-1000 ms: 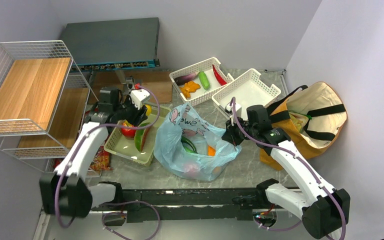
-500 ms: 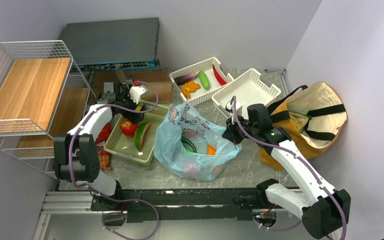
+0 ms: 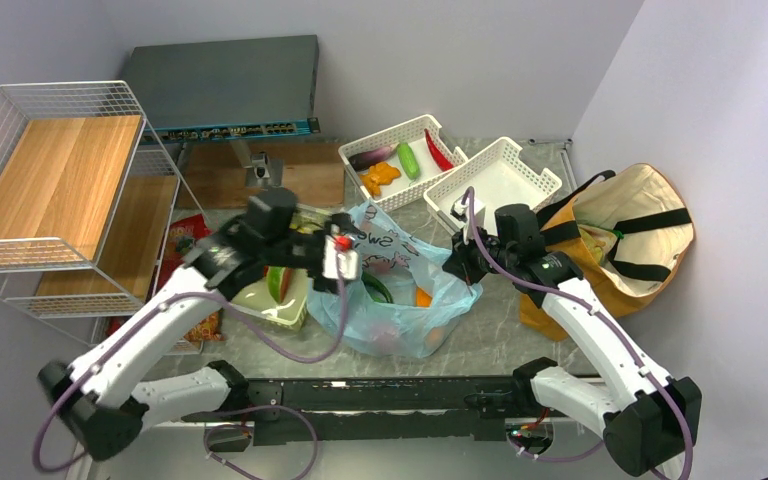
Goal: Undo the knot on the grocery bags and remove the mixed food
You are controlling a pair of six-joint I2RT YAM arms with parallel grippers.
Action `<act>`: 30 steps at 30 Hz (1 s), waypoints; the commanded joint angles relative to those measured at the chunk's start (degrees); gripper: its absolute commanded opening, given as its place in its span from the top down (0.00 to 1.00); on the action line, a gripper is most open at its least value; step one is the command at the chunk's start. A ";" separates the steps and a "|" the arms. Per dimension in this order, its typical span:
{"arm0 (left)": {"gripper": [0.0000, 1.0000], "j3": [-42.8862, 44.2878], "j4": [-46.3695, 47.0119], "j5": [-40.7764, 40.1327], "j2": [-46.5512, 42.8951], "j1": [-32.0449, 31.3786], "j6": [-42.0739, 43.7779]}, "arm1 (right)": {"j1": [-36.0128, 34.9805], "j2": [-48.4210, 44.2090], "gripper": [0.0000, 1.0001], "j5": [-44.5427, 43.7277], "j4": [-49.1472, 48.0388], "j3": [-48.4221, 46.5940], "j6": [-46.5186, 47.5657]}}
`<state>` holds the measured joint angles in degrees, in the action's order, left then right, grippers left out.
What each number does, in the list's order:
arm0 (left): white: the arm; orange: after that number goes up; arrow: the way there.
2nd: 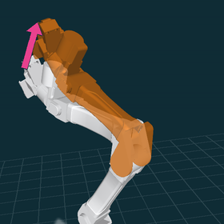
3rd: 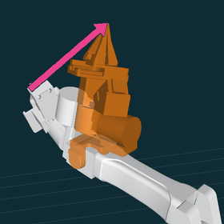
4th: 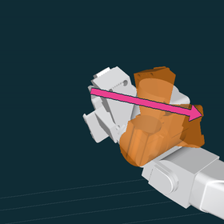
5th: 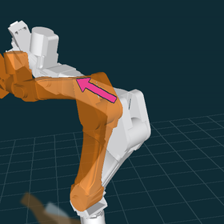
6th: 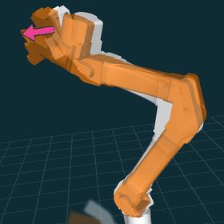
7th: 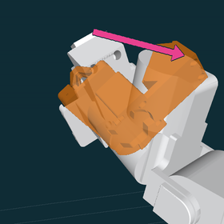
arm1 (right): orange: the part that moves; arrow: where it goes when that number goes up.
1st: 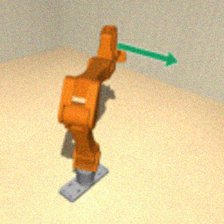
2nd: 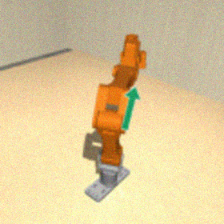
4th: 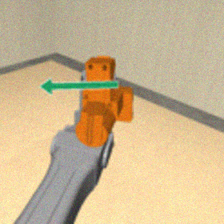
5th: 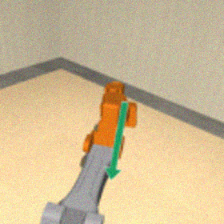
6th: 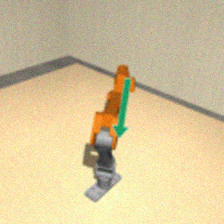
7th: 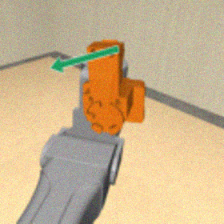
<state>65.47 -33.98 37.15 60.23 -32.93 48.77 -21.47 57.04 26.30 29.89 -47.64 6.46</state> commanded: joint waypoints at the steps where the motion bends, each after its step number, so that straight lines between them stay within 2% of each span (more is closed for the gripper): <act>1: 0.11 -0.78 -5.56 -8.59 13.46 -11.83 7.80 | -0.05 0.06 1.00 1.55 -1.30 -0.45 0.98; 3: 0.01 -1.06 -4.57 -13.93 18.86 -14.39 10.32 | -0.06 -0.11 1.00 1.03 -0.84 -0.29 1.41; 10: 0.01 -1.18 -3.03 -31.32 32.29 -15.67 19.54 | 0.01 -0.89 1.00 -0.13 -0.29 0.41 0.90; 13: 0.02 -0.82 -6.39 -34.55 34.14 -15.57 21.21 | 0.20 -1.09 1.00 -0.89 0.19 0.41 0.90; 14: 0.12 0.00 -9.15 -34.71 34.47 -15.58 21.39 | 0.20 -1.19 1.00 -1.06 0.25 0.41 0.78; 15: 0.28 1.50 -12.25 -33.78 34.84 -15.55 20.74 | 0.28 -1.21 1.00 -1.18 0.27 0.44 0.69; 16: 0.50 3.24 -15.32 -32.18 34.98 -15.53 19.98 | 0.46 -1.22 1.00 -1.39 0.19 0.40 0.61; 17: 0.67 4.77 -17.98 -30.11 34.54 -15.39 19.59 | 0.73 -1.17 1.00 -1.50 0.05 0.31 0.53; 19: 0.92 5.72 -20.05 -26.00 31.67 -15.41 19.78 | 1.13 -0.82 1.00 -1.83 -0.28 0.01 0.53; 20: 1.00 5.63 -19.81 -23.95 29.42 -15.37 19.93 | 1.35 -0.45 1.00 -1.85 -0.54 -0.38 0.71; 25: 1.00 7.16 -14.27 -18.67 18.66 -14.87 17.54 | 4.39 4.19 1.00 -2.01 -1.63 -6.74 2.06; 28: 1.00 8.05 -15.46 -14.26 13.26 -13.97 16.77 | 9.58 7.65 1.00 0.54 -1.60 -12.31 2.69; 30: 1.00 5.63 -17.39 -10.95 8.45 -14.00 18.55 | 11.87 8.81 1.00 2.46 -1.03 -14.82 3.67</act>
<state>71.53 -48.93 16.95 76.25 -47.42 66.54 -13.96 64.51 26.00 30.72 -55.46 7.86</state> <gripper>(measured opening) 0.010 0.009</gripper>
